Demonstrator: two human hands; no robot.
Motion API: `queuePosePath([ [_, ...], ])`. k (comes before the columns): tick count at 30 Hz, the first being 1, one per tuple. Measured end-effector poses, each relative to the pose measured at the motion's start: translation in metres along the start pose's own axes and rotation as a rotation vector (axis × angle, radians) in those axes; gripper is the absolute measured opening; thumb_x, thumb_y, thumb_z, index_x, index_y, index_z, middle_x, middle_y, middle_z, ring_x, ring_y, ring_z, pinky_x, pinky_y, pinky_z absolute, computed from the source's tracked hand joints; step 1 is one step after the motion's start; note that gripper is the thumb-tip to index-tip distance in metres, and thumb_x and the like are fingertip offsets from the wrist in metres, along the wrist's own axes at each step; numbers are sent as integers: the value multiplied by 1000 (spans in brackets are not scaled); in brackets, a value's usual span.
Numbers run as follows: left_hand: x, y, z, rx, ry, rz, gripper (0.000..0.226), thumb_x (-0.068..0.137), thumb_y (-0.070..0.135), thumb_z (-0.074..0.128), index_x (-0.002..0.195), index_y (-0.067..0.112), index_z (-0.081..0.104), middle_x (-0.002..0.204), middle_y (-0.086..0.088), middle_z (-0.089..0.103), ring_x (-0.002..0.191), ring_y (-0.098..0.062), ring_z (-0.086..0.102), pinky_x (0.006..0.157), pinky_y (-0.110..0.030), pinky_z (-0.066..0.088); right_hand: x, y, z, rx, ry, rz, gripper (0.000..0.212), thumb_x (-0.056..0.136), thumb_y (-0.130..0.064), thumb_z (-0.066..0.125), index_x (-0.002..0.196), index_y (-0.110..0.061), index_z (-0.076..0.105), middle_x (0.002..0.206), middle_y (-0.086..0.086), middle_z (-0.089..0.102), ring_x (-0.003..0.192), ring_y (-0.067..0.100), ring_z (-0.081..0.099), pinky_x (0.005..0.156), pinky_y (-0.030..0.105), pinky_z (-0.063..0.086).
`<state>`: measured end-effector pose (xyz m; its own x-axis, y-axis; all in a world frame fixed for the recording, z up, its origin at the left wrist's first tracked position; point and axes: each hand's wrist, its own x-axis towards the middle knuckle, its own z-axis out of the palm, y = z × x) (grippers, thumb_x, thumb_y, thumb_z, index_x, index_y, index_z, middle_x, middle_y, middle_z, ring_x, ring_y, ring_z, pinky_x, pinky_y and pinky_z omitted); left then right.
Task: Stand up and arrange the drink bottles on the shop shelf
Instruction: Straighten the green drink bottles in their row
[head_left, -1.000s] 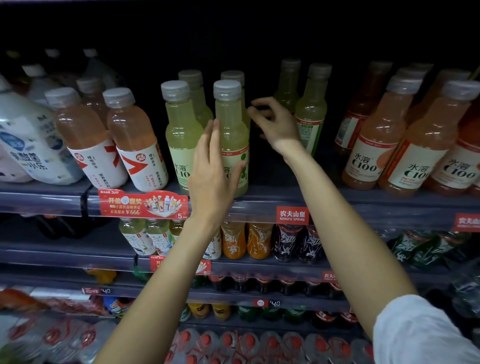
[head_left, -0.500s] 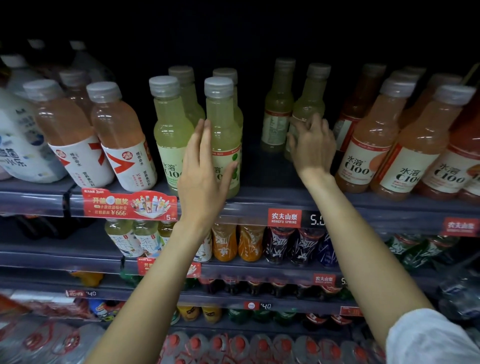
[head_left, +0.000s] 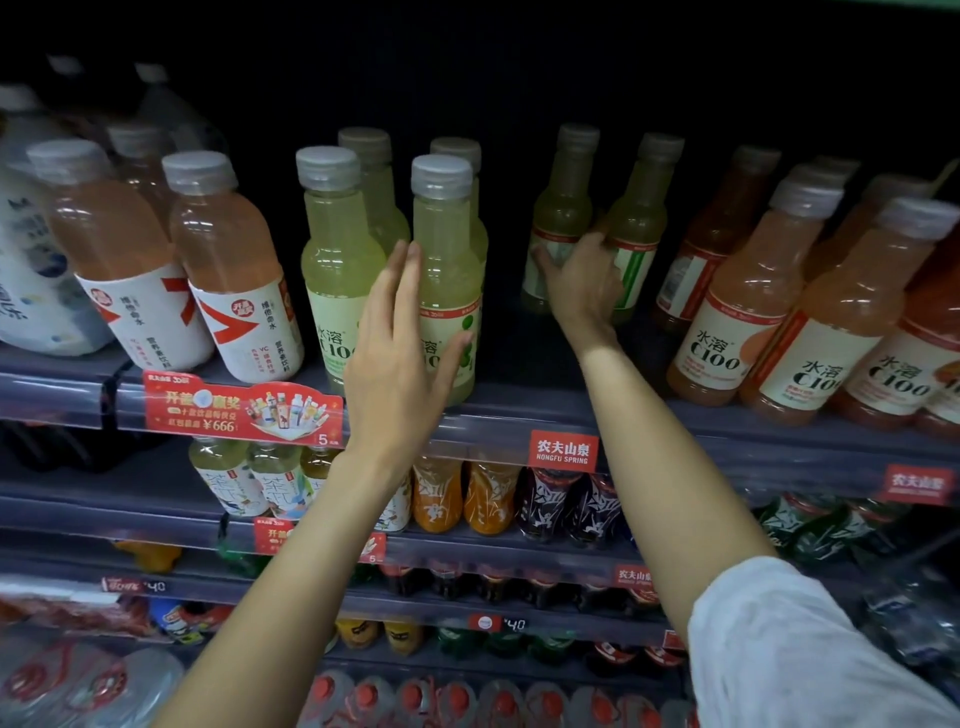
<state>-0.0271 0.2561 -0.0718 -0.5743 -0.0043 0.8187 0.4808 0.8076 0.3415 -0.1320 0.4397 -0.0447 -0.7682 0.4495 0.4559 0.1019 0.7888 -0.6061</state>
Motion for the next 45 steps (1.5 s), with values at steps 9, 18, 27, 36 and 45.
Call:
queuePosePath([
  [9,-1,1,1,-30,7,-6,70,90,27,67,145,1,33,148,-13,40,133,-18,35,91,-6,25,-18,2,-8,117,-106,-35,72,82,-46,68,130,-8,31,122,12,59,105,29,60,78,34,46],
  [18,-5,-1,8,-45,55,11,69,88,27,68,142,1,36,144,-18,42,129,-22,41,77,-9,36,-51,23,-65,854,-521,-65,85,78,-8,68,148,-23,20,138,5,47,125,15,48,101,31,42],
  [27,-26,18,11,-285,228,88,42,87,5,63,127,6,50,126,-18,52,119,-23,48,101,-28,41,-52,19,-78,724,-619,-12,71,76,-18,76,137,-15,40,127,3,57,116,15,54,99,29,45],
  [36,-28,60,29,-378,-285,-98,78,84,18,72,145,-1,27,146,-15,37,133,-23,39,108,-29,35,-66,9,-85,562,-524,-108,61,82,-36,71,132,-20,41,110,-15,57,99,-7,54,81,10,45],
  [45,-16,53,42,-501,-322,-266,100,72,33,82,149,9,23,143,-6,45,132,-18,43,106,-41,41,-73,27,-100,711,-537,-105,41,81,-13,72,114,-18,48,107,2,61,97,16,62,79,31,56],
])
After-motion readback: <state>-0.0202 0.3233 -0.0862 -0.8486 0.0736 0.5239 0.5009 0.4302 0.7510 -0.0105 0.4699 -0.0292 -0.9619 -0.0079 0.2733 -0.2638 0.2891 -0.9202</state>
